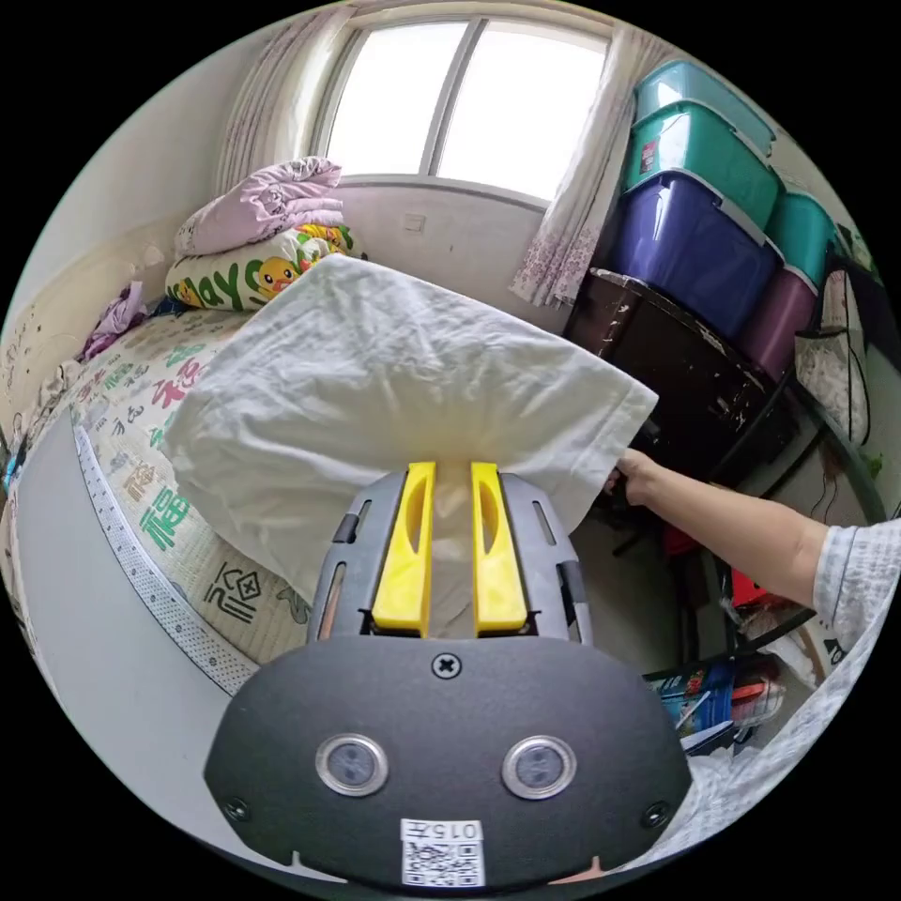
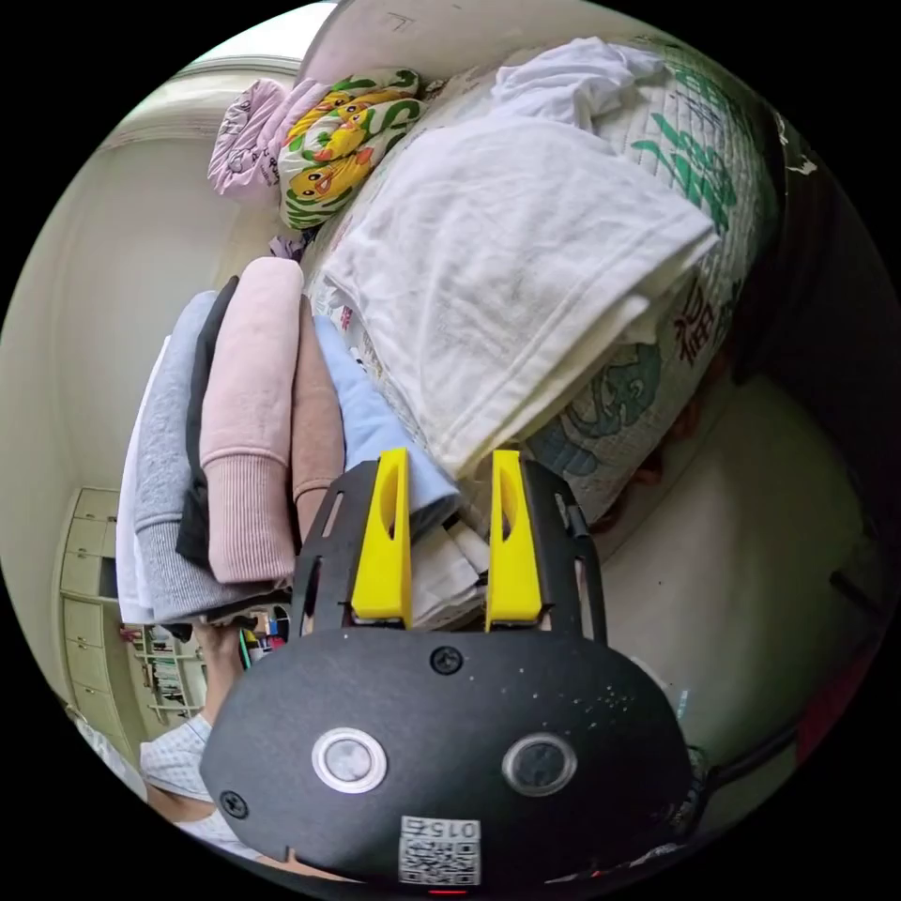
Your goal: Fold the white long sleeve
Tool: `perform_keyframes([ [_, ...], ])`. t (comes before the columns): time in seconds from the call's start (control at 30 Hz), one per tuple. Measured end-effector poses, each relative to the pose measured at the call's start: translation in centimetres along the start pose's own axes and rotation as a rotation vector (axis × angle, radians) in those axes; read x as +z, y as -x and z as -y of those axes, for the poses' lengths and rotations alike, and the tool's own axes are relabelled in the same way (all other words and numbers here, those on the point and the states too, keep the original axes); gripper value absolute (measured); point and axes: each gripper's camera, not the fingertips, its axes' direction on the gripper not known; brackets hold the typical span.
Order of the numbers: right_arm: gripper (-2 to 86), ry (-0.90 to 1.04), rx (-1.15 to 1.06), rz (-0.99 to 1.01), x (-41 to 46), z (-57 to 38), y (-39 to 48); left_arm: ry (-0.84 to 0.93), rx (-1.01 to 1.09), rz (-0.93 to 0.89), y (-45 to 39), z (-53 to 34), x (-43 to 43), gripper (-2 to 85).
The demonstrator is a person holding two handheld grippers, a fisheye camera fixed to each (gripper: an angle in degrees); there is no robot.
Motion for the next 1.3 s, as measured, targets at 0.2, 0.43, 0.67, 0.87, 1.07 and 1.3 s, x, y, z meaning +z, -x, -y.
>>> perform_keyframes([
  [0.2,2.9,-0.138,-0.067,-0.001,-5.1,-1.0,2.5,0.027,-0.009,-0.025,1.1,0.4,-0.2,6.2],
  [0.43,1.2,-0.468,-0.296,0.077,-19.0,-6.9,10.5,0.008,-0.069,-0.005,0.8,0.1,-2.8,5.5],
  [0.67,0.6,-0.691,-0.681,0.078,-28.3,-21.8,22.5,-0.204,0.001,-0.102,-3.8,-3.1,-13.1,5.4],
  [0.87,0.6,-0.719,-1.127,-0.024,-31.3,-40.5,32.8,-0.338,0.112,-0.342,-8.6,-7.1,-20.7,8.5],
  [1.07,0.8,-0.584,-1.473,0.105,-28.1,-52.9,38.1,-0.528,0.244,-0.397,-10.7,-13.6,-31.8,10.6],
  [1.3,0.9,-0.193,-1.466,0.485,-13.0,-50.0,40.1,-0.538,0.136,-0.041,-8.7,-28.2,-42.4,1.6],
])
